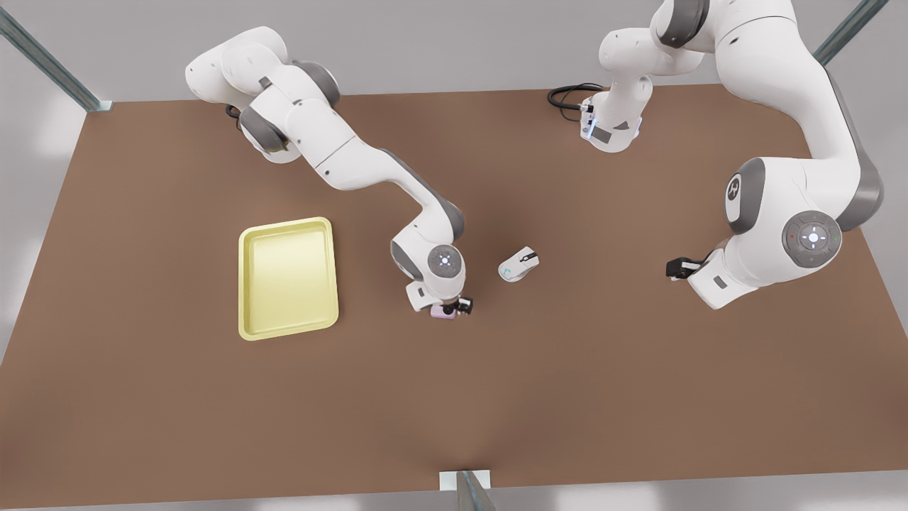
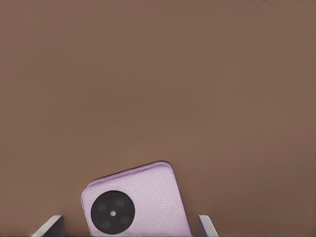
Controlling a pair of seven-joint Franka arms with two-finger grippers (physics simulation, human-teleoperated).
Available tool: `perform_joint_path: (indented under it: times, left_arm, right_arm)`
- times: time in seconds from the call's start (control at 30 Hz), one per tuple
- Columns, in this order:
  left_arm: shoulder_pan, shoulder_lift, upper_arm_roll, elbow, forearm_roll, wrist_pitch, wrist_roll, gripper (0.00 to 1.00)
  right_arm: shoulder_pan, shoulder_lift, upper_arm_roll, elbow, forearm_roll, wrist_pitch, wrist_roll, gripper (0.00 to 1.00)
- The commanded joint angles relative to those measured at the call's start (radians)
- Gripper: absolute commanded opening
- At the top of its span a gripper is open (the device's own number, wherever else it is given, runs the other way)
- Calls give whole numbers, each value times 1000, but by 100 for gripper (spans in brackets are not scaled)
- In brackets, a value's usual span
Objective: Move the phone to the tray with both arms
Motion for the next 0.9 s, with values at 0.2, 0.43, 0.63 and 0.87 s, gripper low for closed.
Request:
perform_joint_path:
  times: [0.2,0.43,0.63,0.87]
  left_arm:
    - [0,2,0,0,1,5,0,100]
    - [0,6,0,0,1,5,0,100]
    - [0,13,0,0,-1,10,0,100]
    - [0,19,0,0,-1,14,0,100]
  right_arm:
    - [-22,-9,3,0,6,1,-271,100]
    - [-19,-4,28,-18,-6,8,-418,100]
    - [-30,-6,28,-35,5,38,-424,100]
    - [-24,8,28,-35,2,59,-409,100]
